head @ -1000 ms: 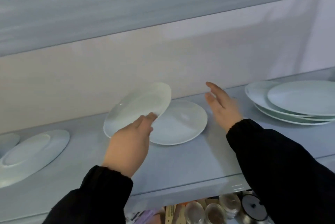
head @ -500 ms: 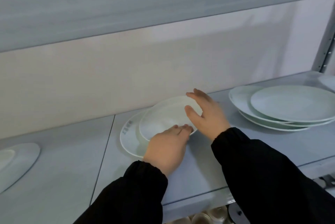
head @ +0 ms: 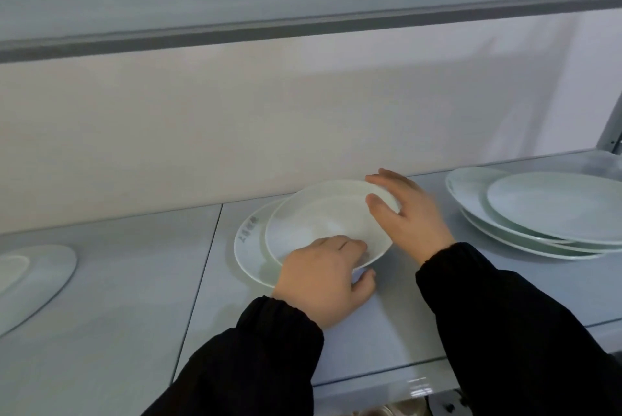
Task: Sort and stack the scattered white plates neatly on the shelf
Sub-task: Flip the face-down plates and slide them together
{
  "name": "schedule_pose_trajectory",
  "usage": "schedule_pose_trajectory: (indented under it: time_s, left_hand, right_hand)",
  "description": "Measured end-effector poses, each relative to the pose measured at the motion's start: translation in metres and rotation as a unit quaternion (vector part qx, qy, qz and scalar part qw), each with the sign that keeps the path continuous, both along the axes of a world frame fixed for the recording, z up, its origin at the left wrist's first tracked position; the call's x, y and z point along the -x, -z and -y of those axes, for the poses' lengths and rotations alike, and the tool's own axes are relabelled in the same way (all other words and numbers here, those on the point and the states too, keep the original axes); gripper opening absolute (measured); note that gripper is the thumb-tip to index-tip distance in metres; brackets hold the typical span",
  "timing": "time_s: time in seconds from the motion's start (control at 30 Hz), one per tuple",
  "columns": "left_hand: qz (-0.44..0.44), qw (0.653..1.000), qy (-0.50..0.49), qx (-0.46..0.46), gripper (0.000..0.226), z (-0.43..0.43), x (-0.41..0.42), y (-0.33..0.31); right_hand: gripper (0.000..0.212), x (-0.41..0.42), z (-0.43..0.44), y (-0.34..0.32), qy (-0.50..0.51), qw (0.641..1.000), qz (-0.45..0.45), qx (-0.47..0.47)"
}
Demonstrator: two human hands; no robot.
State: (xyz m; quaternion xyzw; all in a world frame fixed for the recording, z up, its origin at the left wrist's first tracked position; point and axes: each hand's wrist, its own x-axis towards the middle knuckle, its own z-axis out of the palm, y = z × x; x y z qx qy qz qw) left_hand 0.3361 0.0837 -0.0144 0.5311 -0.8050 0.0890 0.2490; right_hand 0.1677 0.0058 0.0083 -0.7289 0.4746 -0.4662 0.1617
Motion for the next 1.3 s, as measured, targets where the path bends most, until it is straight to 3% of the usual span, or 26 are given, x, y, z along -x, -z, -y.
schedule_pose_trajectory:
  time_s: [0.17,0.4,0.63,0.8,1.07,1.3]
  left_hand:
    - [-0.013,1.0,-0.009,-0.007,0.049,-0.001,-0.003,-0.001]
    - [-0.091,0.993,-0.071,-0.021,0.052,-0.007,-0.023,-0.007]
    - [-0.182,0.961,-0.208,-0.014,0.053,-0.033,-0.092,-0.011]
    - [-0.206,0.929,-0.306,-0.012,0.033,-0.058,-0.144,-0.008]
    - [-0.143,0.918,-0.371,-0.02,0.034,-0.099,-0.232,-0.002]
    - [-0.044,0.928,-0.371,0.014,0.055,-0.124,-0.32,0.006]
  right_hand:
    - [0.037,-0.001,-0.003,-0.001,-0.005,1.0,-0.014,-0.008]
    - [0.063,-0.004,-0.013,-0.002,-0.035,0.997,-0.067,0.018]
    - [0.063,-0.013,-0.023,-0.002,-0.076,0.989,-0.113,0.059]
    - [0.067,-0.015,-0.031,-0.004,-0.115,0.981,-0.144,0.06]
    - [0.059,-0.047,-0.047,0.004,-0.142,0.972,-0.159,0.098]
    - [0.05,-0.146,-0.087,0.01,-0.193,0.959,-0.169,0.121]
